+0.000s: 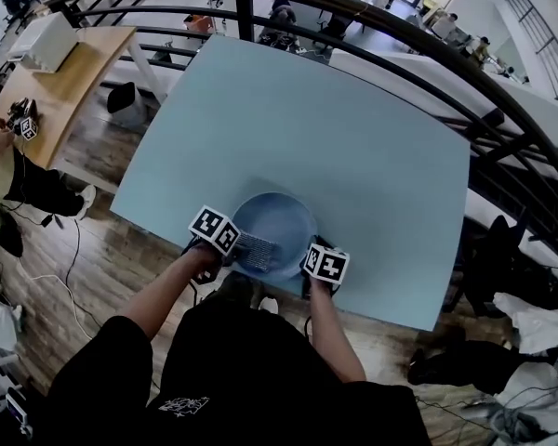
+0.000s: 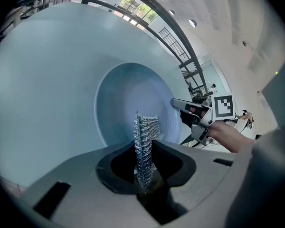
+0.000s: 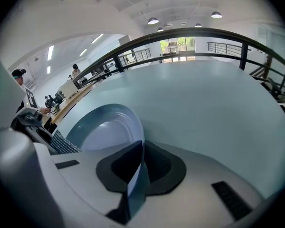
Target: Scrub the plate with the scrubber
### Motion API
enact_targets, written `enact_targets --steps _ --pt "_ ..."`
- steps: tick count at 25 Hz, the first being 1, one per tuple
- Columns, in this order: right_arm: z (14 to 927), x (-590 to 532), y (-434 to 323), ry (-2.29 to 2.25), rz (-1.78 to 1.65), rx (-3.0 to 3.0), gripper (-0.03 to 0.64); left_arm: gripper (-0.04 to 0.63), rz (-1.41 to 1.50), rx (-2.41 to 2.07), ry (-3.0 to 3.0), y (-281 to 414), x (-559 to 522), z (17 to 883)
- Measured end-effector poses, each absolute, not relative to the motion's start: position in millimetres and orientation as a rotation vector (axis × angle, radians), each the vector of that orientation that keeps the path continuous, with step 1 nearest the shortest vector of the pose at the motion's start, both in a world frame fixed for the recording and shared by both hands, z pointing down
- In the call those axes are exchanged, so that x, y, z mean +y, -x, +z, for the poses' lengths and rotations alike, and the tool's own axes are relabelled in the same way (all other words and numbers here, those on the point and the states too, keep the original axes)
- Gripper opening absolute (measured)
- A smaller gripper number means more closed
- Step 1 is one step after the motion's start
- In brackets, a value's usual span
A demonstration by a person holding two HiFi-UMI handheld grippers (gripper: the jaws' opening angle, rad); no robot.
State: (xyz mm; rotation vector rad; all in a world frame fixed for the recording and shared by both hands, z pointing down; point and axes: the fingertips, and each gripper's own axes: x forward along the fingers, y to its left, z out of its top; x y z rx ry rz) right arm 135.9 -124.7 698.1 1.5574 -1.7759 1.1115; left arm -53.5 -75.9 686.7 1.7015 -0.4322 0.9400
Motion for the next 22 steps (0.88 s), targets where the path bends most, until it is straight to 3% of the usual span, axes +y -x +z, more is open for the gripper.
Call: enact_targets --steps 22 --pt "698.3 -124.6 -135.9 -1.576 1.117 -1.769 0.017 0.098 0.976 -0.531 -1.708 93.4 -124.5 682.1"
